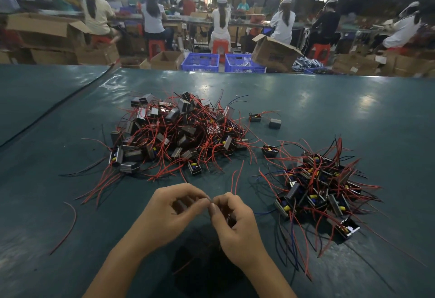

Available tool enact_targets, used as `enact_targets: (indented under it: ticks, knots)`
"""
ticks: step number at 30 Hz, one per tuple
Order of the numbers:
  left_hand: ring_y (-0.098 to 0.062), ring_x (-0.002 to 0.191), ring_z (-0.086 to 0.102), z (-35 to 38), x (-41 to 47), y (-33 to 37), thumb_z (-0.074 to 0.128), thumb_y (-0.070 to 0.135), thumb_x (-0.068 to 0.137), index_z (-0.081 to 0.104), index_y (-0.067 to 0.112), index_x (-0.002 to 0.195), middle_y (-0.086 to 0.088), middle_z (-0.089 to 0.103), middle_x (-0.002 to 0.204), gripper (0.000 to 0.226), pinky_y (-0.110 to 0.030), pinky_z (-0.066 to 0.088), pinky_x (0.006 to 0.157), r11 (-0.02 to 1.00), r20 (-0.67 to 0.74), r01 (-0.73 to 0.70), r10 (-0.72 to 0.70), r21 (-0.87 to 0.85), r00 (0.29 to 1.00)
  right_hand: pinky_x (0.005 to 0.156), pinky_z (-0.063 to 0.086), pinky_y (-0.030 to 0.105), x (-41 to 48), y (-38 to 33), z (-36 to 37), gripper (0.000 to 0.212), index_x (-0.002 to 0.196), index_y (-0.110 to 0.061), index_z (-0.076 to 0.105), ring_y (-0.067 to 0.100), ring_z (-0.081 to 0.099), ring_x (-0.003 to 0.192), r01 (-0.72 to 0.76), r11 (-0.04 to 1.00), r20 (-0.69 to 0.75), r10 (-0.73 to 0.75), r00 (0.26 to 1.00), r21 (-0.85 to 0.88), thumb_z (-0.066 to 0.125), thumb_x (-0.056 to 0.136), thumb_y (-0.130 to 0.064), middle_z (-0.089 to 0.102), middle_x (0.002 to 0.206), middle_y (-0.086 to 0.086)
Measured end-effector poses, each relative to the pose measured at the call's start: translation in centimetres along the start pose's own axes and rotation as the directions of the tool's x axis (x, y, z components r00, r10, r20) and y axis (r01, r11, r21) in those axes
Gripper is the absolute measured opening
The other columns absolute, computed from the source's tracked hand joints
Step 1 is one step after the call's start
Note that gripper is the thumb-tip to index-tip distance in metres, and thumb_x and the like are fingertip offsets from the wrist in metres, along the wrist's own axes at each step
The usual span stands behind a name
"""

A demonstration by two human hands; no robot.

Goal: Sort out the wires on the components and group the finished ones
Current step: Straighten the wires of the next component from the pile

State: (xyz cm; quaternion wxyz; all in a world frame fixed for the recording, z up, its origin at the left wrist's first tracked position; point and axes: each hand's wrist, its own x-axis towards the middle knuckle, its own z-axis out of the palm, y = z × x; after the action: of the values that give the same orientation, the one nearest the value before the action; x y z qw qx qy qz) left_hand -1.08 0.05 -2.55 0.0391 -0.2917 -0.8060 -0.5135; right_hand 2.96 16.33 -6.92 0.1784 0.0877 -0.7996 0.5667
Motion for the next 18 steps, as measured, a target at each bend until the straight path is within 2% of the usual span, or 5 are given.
enact_targets:
  ticks: [5, 11, 13, 15, 18]
  knots:
    - [-0.007, 0.069, 0.062, -0.4, 0.0, -0.9, 0.066, 0.039, 0.085, 0.074, 0.025, 0.087, 0.015, 0.066, 0.076, 0.016, -0.023, 0.049, 0.058, 0.979, 0.013, -0.149, 0.149, 0.140, 0.989, 0.064, 0.036, 0.016, 0.1, 0.0, -0.2, 0.010, 0.080, -0.023, 0.063, 0.003, 0.047, 0.063, -0.054, 0.992, 0.043, 0.050, 0.998, 0.112, 0.059, 0.090, -0.025, 0.052, 0.071, -0.012]
    - [0.000, 0.062, 0.053, -0.1, -0.2, -1.2, 0.053, 0.049, 0.090, 0.067, 0.026, 0.083, 0.019, 0.059, 0.070, 0.028, -0.020, 0.043, 0.056, 0.942, 0.029, -0.115, 0.111, 0.314, 0.993, 0.067, 0.038, 0.015, 0.1, -0.1, -0.1, 0.009, 0.079, -0.029, 0.062, 0.004, 0.051, 0.068, -0.036, 0.998, 0.000, 0.036, 0.999, 0.056, 0.062, 0.088, -0.026, 0.055, 0.073, -0.016]
    - [-0.001, 0.055, 0.051, -0.1, -0.3, -1.0, 0.057, 0.048, 0.089, 0.067, 0.026, 0.077, 0.015, 0.059, 0.062, 0.027, -0.023, 0.041, 0.052, 0.953, 0.016, -0.017, 0.013, 0.301, 1.000, 0.071, 0.036, 0.017, -0.1, 0.1, 0.0, 0.011, 0.080, -0.033, 0.058, 0.001, 0.048, 0.073, 0.042, 0.992, -0.030, -0.046, 0.999, -0.122, 0.060, 0.090, -0.029, 0.053, 0.074, -0.021]
    - [-0.004, 0.048, 0.053, 0.2, -0.2, -0.7, 0.062, 0.040, 0.092, 0.067, 0.023, 0.070, 0.007, 0.061, 0.055, 0.028, -0.028, 0.044, 0.050, 0.965, 0.022, 0.144, -0.153, 0.221, 0.988, 0.077, 0.036, 0.023, -0.2, 0.2, 0.1, 0.013, 0.082, -0.027, 0.059, -0.001, 0.044, 0.073, 0.132, 0.939, -0.025, -0.148, 0.989, -0.319, 0.056, 0.093, -0.031, 0.050, 0.075, -0.020]
    - [-0.014, 0.044, 0.060, 1.1, 0.0, 0.1, 0.061, 0.029, 0.095, 0.063, 0.016, 0.063, 0.000, 0.058, 0.048, 0.034, -0.021, 0.041, 0.042, 0.880, 0.059, 0.466, -0.462, -0.093, 0.885, 0.077, 0.035, 0.027, -0.1, 0.2, 0.1, 0.019, 0.084, -0.020, 0.061, 0.006, 0.045, 0.072, 0.208, 0.857, -0.034, -0.253, 0.967, -0.472, 0.051, 0.096, -0.031, 0.053, 0.078, -0.014]
